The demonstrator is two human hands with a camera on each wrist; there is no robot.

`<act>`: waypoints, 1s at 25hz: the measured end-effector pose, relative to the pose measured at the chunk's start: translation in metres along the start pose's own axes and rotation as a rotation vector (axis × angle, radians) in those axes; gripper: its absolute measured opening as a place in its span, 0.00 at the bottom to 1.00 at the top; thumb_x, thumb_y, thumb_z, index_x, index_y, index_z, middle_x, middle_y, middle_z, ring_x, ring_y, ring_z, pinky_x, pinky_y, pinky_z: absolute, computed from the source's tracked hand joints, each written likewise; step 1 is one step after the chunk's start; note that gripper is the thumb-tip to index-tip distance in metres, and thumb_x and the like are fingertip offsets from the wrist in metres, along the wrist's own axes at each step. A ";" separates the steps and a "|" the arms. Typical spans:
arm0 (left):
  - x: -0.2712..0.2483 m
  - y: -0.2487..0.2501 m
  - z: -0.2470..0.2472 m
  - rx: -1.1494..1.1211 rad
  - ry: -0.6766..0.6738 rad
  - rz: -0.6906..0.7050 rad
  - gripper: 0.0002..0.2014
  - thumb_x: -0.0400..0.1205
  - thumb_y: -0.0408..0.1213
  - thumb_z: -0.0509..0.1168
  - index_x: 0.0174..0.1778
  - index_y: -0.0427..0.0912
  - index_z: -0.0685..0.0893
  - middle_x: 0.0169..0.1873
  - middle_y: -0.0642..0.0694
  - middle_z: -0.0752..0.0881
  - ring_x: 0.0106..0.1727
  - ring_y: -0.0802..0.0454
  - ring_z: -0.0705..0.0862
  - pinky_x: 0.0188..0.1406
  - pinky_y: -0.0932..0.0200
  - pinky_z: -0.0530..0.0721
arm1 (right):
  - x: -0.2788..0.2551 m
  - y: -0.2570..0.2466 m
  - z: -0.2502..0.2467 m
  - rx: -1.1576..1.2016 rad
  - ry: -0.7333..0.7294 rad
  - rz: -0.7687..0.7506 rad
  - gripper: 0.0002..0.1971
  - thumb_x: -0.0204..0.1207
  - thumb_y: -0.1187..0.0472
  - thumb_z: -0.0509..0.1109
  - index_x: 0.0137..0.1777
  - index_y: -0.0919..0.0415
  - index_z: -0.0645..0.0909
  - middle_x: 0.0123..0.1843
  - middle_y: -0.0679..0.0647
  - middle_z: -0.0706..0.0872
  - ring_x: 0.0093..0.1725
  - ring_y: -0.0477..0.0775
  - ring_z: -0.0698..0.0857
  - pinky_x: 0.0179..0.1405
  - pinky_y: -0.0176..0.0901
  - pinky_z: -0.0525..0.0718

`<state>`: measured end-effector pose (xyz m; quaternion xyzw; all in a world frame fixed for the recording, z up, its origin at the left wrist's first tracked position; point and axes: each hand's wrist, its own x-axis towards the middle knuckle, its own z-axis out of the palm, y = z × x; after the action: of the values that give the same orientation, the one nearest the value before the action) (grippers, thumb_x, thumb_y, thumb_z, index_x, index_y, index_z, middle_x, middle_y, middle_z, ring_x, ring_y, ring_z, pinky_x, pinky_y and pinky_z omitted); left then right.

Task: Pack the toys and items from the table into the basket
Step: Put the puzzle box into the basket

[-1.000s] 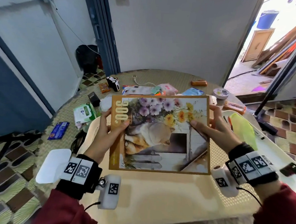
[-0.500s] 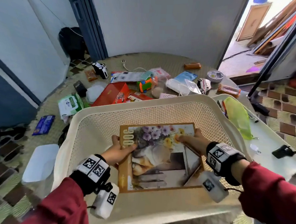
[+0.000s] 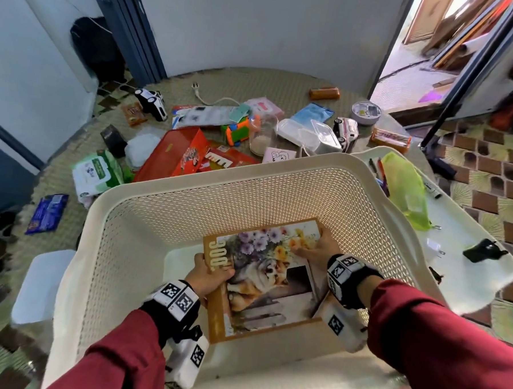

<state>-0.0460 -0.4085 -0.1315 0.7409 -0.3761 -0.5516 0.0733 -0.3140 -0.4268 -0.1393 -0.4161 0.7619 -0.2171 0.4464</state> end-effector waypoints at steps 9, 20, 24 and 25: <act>0.010 -0.005 0.006 0.050 0.056 0.083 0.43 0.72 0.47 0.76 0.79 0.55 0.59 0.68 0.39 0.76 0.67 0.37 0.77 0.64 0.38 0.80 | 0.006 0.000 0.011 -0.165 0.074 0.003 0.45 0.68 0.55 0.78 0.79 0.61 0.55 0.71 0.62 0.76 0.69 0.64 0.76 0.71 0.53 0.74; 0.010 -0.004 0.007 0.107 0.045 0.132 0.52 0.62 0.56 0.79 0.79 0.52 0.59 0.68 0.40 0.76 0.67 0.40 0.78 0.65 0.42 0.80 | 0.006 -0.013 0.009 -0.323 0.023 0.067 0.47 0.73 0.54 0.75 0.80 0.68 0.47 0.77 0.67 0.64 0.76 0.66 0.66 0.77 0.52 0.64; 0.002 0.010 0.000 0.206 0.112 0.204 0.49 0.56 0.56 0.72 0.75 0.46 0.66 0.65 0.39 0.78 0.66 0.42 0.78 0.68 0.44 0.78 | -0.003 -0.032 -0.002 -0.512 0.016 -0.074 0.41 0.72 0.54 0.75 0.78 0.63 0.56 0.73 0.64 0.65 0.73 0.65 0.66 0.72 0.55 0.68; -0.002 0.015 -0.002 0.213 0.127 0.230 0.47 0.57 0.55 0.71 0.74 0.46 0.67 0.65 0.39 0.78 0.66 0.42 0.78 0.68 0.44 0.78 | -0.004 -0.037 -0.004 -0.611 0.006 -0.104 0.38 0.73 0.52 0.74 0.76 0.63 0.58 0.73 0.64 0.65 0.73 0.64 0.66 0.71 0.55 0.70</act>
<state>-0.0519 -0.4181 -0.1212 0.7299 -0.5095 -0.4486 0.0806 -0.3001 -0.4441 -0.1088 -0.5687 0.7709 -0.0016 0.2868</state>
